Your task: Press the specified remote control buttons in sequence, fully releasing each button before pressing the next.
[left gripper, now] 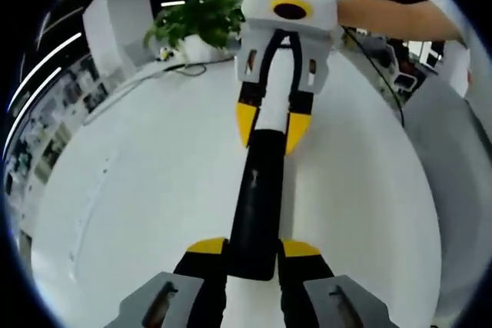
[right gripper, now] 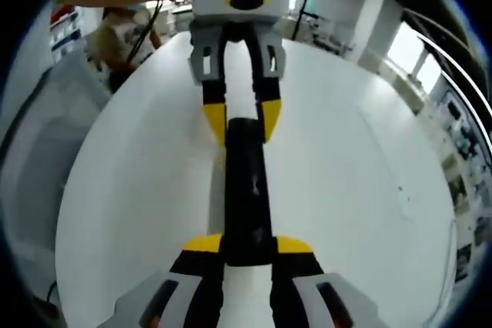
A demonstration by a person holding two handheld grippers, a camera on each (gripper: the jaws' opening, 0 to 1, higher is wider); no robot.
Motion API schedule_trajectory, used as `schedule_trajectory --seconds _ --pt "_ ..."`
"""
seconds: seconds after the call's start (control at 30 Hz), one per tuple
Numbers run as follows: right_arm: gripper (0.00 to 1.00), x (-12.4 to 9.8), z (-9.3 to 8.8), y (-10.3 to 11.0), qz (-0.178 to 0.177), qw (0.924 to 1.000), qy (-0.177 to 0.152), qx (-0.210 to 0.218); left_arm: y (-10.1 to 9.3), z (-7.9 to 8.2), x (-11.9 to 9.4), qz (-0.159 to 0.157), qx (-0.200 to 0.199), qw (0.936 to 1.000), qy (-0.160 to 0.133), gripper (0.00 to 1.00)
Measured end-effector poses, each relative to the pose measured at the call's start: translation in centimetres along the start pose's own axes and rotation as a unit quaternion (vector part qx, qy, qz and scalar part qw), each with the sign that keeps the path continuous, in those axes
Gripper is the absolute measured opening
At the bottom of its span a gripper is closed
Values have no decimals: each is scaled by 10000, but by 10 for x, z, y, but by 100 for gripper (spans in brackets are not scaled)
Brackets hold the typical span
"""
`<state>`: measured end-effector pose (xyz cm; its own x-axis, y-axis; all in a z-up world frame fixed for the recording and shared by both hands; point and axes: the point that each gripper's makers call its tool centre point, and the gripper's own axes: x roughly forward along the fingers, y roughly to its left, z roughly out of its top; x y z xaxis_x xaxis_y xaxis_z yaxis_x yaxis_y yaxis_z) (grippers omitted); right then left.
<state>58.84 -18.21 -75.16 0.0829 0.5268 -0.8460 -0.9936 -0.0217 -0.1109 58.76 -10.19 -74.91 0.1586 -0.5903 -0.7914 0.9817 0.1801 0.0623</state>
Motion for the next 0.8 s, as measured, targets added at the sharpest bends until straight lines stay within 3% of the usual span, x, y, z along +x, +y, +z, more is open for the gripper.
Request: schedule_trajectory --seconds 0.4,0.8 --pt "19 0 -2 60 68 10000 12 -54 -60 -7 -4 -79 -13 9999 69 24" --pt "19 10 -7 87 81 10000 18 38 -85 -19 4 -148 1 9997 213 24"
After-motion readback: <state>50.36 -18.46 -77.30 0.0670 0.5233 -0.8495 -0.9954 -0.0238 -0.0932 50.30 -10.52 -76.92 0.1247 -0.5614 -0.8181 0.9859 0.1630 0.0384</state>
